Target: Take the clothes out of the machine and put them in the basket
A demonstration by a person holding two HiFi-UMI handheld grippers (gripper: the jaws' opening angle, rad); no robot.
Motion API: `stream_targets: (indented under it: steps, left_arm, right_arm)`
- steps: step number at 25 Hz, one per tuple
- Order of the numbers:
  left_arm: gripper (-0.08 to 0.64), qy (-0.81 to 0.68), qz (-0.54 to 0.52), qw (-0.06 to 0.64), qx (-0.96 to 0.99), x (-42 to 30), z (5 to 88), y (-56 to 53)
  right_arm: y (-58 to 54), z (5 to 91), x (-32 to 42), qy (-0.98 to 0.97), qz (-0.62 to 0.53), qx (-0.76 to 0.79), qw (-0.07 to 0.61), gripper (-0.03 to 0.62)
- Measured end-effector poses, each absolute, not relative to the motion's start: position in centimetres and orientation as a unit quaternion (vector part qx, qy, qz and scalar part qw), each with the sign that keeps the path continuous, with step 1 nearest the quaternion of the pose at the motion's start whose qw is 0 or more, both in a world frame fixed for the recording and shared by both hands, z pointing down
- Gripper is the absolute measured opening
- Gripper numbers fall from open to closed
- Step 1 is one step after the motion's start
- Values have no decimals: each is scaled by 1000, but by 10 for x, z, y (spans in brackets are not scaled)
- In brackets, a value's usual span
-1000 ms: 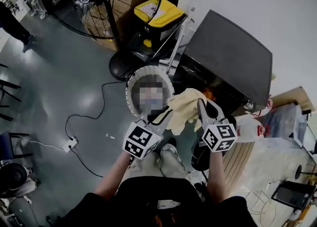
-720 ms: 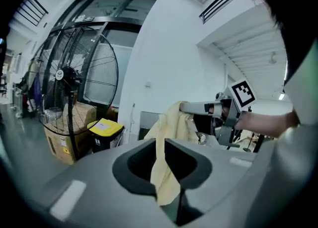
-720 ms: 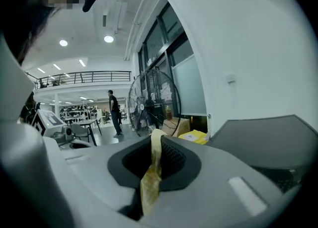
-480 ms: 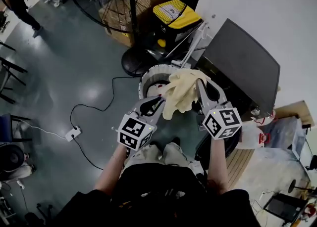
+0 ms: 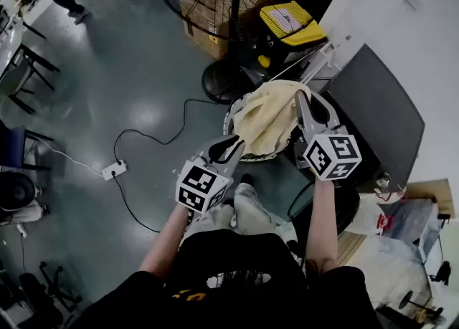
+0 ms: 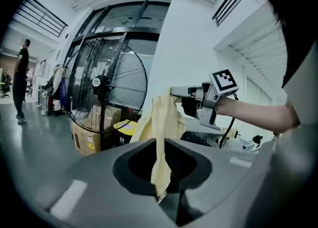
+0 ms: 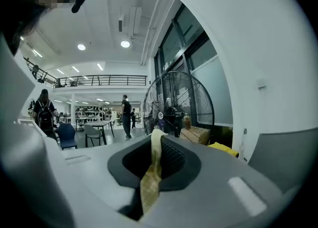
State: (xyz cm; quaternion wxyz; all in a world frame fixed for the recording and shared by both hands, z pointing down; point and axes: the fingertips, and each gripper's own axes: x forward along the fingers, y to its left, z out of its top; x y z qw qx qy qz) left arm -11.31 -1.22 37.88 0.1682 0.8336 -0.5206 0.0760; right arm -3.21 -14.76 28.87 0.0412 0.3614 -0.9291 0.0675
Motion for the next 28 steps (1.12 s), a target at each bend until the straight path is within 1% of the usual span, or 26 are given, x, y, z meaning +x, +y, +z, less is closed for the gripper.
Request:
stream_targets:
  steps: [6, 12, 17, 20, 28]
  left_arm:
    - [51, -552, 79, 166, 813, -131, 380, -23]
    - [51, -570, 84, 179, 797, -139, 385, -49]
    - [52, -576, 94, 197, 787, -139, 399, -84]
    - [51, -576, 95, 202, 786, -137, 411, -109]
    - [51, -567, 107, 225, 785, -130, 440, -162]
  right_arm:
    - [-169, 293, -57, -940, 70, 333, 36, 38]
    - [-204, 301, -68, -945, 72, 316, 34, 38]
    - [-237, 337, -69, -948, 89, 299, 56, 38]
    - [-250, 382, -71, -948, 106, 284, 96, 38]
    - [-262, 549, -66, -921, 162, 244, 256, 38]
